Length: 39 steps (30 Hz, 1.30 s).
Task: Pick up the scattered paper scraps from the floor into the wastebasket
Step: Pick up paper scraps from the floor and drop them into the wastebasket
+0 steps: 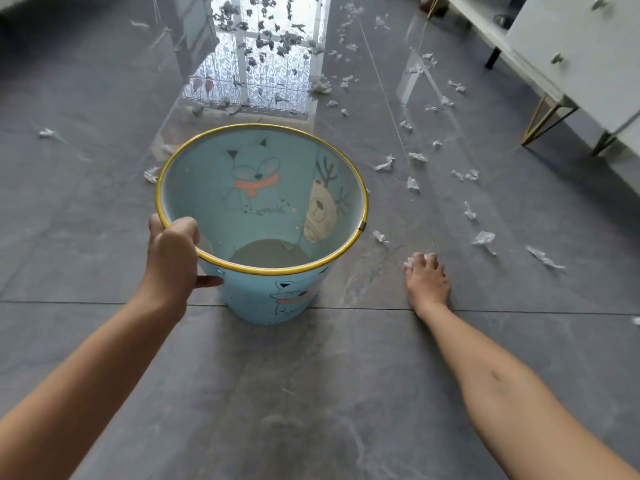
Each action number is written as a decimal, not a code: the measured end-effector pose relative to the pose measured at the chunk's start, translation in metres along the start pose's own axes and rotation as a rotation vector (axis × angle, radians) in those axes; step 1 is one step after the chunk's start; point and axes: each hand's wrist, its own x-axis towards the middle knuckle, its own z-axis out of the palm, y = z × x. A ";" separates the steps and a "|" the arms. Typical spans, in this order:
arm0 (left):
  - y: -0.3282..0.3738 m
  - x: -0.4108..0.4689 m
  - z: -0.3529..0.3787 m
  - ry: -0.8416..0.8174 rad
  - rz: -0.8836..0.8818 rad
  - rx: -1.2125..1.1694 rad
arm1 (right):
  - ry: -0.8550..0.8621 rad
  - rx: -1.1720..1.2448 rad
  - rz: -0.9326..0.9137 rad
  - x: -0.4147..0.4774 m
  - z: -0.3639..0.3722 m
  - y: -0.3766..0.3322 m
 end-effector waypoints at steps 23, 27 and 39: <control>0.021 -0.025 -0.006 -0.065 -0.103 -0.047 | 0.135 1.181 -0.597 -0.062 -0.239 -0.193; 0.025 -0.030 -0.010 -0.077 -0.119 -0.043 | -0.213 0.873 -0.686 -0.080 -0.223 -0.207; 0.009 -0.043 -0.008 -0.170 -0.173 -0.127 | 0.531 0.808 -0.095 -0.130 -0.123 -0.035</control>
